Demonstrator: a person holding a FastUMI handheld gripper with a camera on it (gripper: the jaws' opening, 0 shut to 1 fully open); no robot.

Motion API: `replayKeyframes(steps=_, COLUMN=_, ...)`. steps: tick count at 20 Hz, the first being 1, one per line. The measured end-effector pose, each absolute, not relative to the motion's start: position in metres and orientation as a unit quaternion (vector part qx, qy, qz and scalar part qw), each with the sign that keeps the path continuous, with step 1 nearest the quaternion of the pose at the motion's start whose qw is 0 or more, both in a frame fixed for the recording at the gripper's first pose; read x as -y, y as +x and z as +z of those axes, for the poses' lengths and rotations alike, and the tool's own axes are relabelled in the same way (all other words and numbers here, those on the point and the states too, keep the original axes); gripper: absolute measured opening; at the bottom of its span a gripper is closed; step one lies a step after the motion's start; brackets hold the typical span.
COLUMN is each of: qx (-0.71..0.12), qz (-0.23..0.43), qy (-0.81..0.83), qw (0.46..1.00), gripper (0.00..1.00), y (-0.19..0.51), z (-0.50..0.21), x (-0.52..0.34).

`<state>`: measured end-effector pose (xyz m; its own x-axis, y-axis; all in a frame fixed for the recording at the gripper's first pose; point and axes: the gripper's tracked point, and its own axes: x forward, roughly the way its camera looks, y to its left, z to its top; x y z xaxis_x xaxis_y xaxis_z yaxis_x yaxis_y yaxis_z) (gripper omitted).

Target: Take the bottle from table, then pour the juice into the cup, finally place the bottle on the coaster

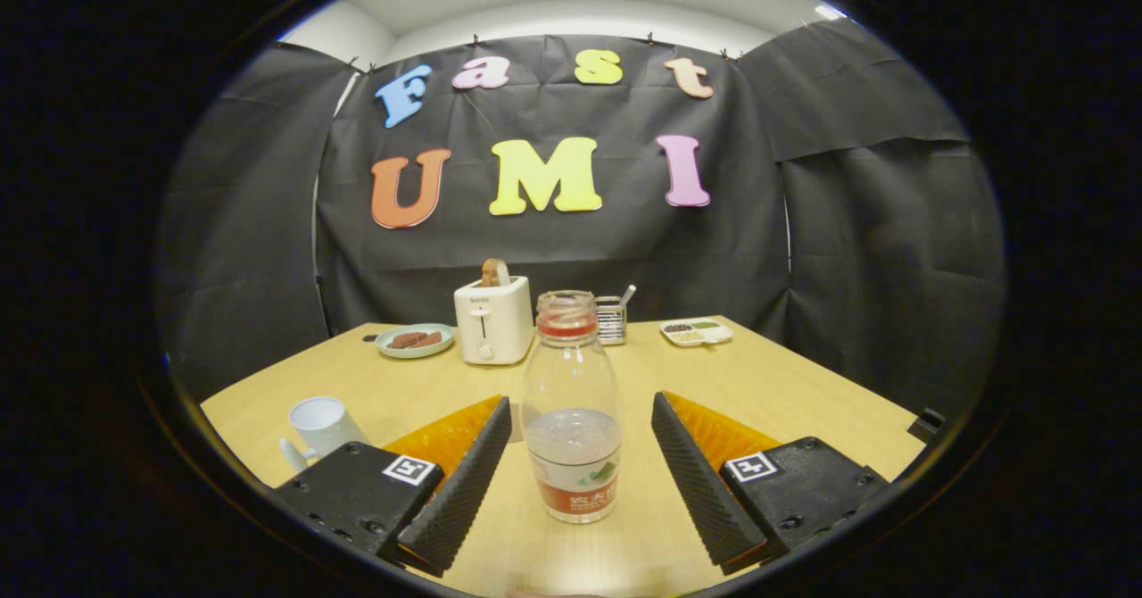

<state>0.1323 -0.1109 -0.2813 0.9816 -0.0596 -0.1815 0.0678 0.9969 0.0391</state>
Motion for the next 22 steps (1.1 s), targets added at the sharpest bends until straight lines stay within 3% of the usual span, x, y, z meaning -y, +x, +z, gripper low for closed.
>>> replayKeyframes(steps=12, qx=-0.093, qz=-0.029, qy=-0.022, qw=0.995, gripper=1.00, y=0.155, z=-0.319, x=0.107)
replayKeyframes(steps=22, qx=-0.088, qz=-0.027, qy=-0.001, qw=0.996, gripper=0.89, y=0.174, z=-0.320, x=0.116)
